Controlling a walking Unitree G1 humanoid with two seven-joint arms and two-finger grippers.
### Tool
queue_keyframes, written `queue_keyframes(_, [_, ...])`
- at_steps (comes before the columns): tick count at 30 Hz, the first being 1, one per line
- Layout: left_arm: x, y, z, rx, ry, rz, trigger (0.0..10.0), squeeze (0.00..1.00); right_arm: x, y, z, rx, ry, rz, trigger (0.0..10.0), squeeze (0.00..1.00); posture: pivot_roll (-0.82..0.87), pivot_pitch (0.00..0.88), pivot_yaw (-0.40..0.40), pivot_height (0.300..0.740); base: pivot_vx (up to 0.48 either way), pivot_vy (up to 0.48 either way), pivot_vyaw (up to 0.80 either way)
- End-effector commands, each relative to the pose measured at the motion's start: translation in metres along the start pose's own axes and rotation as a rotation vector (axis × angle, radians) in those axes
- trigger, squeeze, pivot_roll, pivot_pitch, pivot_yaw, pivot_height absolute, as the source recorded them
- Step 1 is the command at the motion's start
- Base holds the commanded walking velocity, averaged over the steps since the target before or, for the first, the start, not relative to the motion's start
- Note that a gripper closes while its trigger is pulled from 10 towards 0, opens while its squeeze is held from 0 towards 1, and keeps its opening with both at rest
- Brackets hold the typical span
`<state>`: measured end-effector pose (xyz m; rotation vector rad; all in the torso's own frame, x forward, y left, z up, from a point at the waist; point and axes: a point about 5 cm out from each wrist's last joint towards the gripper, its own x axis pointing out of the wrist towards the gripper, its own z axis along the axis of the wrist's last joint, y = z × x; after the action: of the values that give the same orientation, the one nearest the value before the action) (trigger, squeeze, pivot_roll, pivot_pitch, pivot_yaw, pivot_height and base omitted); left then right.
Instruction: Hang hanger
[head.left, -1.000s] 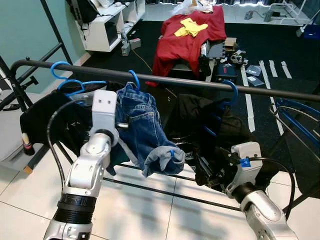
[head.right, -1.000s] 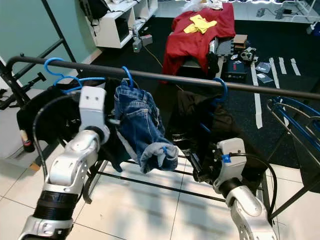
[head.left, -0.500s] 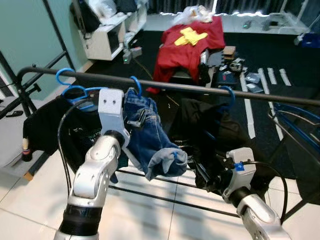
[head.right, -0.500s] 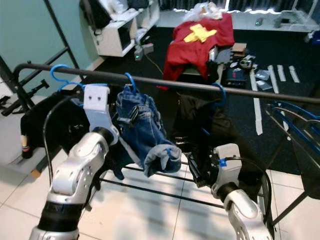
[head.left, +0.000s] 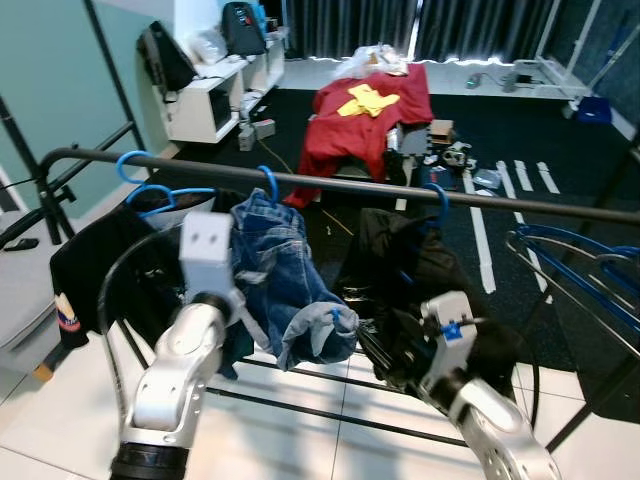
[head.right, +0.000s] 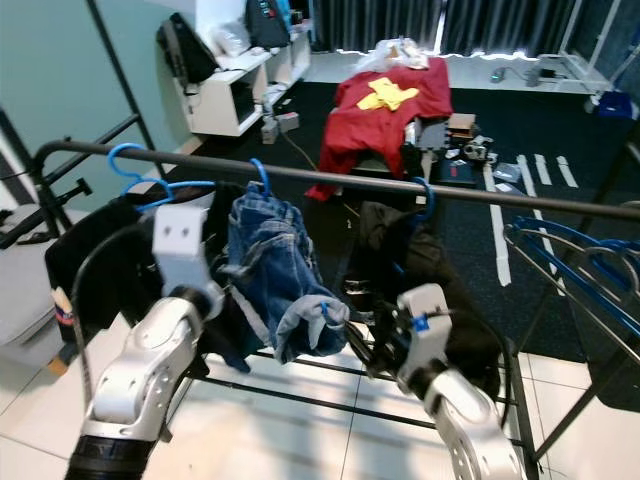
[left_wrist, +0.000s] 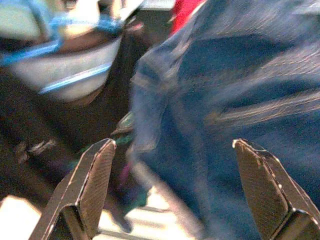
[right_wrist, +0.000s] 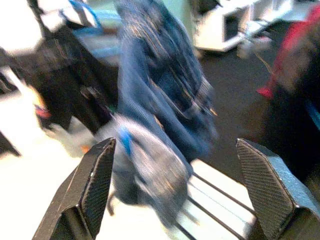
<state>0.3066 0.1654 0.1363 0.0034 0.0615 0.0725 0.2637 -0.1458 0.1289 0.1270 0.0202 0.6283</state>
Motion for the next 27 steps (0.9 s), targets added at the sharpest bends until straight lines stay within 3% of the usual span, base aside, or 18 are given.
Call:
queue_keyframes(1, [0.000,0.021,-0.015,0.049,0.041,0.086,10.0,0.00,0.009,0.013,0.020,0.038,-0.081,0.103,10.0,0.00,-0.04,0.000,0.023,0.740,0.000,0.000,0.00])
queue_keyframes(7, [-0.005,0.041,-0.039,0.127,0.119,0.163,10.0,0.00,0.020,0.020,0.048,0.033,-0.184,0.194,10.0,0.00,-0.05,0.000,0.036,0.740,0.000,0.000,0.00])
queue_keyframes(12, [-0.008,0.046,-0.055,0.152,0.170,0.190,10.0,0.00,0.028,0.028,0.047,0.005,-0.163,0.253,10.0,0.00,-0.06,0.000,0.043,0.740,0.000,0.000,0.00])
queue_keyframes(15, [-0.009,0.048,-0.070,0.148,0.200,0.195,10.0,0.00,0.049,0.031,0.042,-0.004,-0.140,0.288,10.0,0.00,-0.04,0.000,0.048,0.740,0.000,0.000,0.00])
queue_keyframes(17, [-0.008,0.039,-0.080,0.115,0.201,0.123,10.0,0.00,0.074,0.023,0.043,-0.029,-0.131,0.270,10.0,0.00,-0.02,0.000,0.051,0.740,0.000,0.000,0.00])
queue_keyframes(21, [-0.009,0.031,-0.084,0.107,0.198,0.065,10.0,0.00,0.089,0.014,0.050,-0.061,-0.131,0.230,10.0,0.00,0.00,0.000,0.051,0.740,0.000,0.000,0.00])
queue_keyframes(23, [-0.010,0.032,-0.084,0.110,0.193,0.045,10.0,0.00,0.103,-0.001,0.060,-0.120,-0.132,0.134,10.0,0.00,0.02,0.000,0.052,0.740,0.000,0.000,0.00])
queue_keyframes(27, [-0.011,0.032,-0.086,0.122,0.188,0.035,10.0,0.00,0.112,-0.010,0.066,-0.153,-0.119,0.074,10.0,0.00,0.04,0.005,0.050,0.740,0.000,0.000,0.00])
